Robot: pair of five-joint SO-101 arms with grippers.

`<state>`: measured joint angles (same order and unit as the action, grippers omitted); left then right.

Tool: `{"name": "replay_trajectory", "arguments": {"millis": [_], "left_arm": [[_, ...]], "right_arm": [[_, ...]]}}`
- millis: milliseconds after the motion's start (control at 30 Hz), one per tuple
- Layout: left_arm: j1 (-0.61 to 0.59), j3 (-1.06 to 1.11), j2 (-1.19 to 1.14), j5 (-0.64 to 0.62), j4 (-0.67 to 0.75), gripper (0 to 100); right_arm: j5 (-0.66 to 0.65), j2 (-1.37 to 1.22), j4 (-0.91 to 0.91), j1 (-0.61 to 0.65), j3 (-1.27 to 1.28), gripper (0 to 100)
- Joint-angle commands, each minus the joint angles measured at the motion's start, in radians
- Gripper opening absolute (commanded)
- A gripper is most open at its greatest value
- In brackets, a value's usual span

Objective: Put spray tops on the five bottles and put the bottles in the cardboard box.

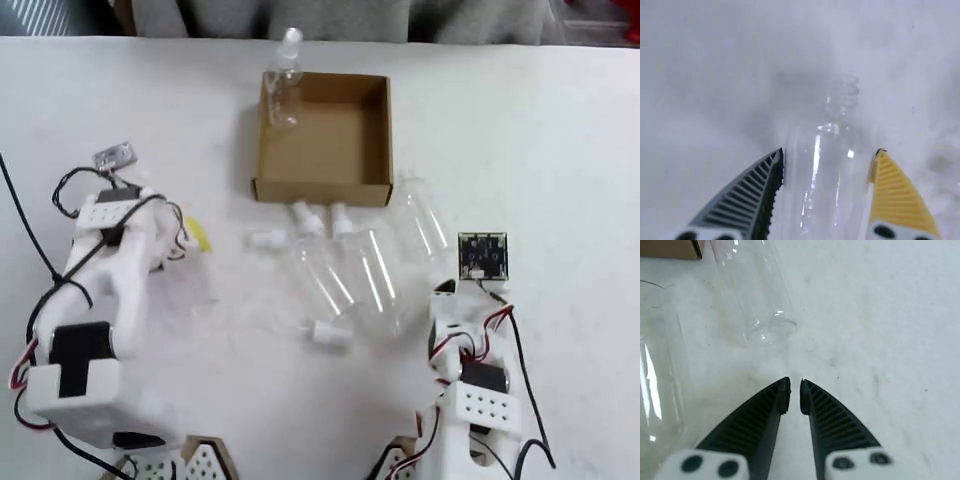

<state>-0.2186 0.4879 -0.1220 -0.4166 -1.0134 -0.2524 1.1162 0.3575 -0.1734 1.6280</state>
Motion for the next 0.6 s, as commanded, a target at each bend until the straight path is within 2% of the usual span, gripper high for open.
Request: {"name": "replay_trajectory", "arguments": {"millis": [0,200,367,567], "left_arm": [[-0.016,-0.078,-0.021,-0.008,0.014,28],[-0.021,-0.101,-0.068,-0.008,0.014,29],[-0.018,-0.101,-0.077,-0.040,0.015,36],[-0.019,-0.101,-0.079,-0.048,0.015,36]], "right_arm": [[-0.009,0.013,-0.012,0.004,-0.009,2.4],[-0.009,0.013,-0.013,0.004,-0.009,2.4],[-0.009,0.013,-0.015,0.004,-0.009,2.4],[-0.009,0.013,-0.015,0.004,-0.009,2.4]]}}
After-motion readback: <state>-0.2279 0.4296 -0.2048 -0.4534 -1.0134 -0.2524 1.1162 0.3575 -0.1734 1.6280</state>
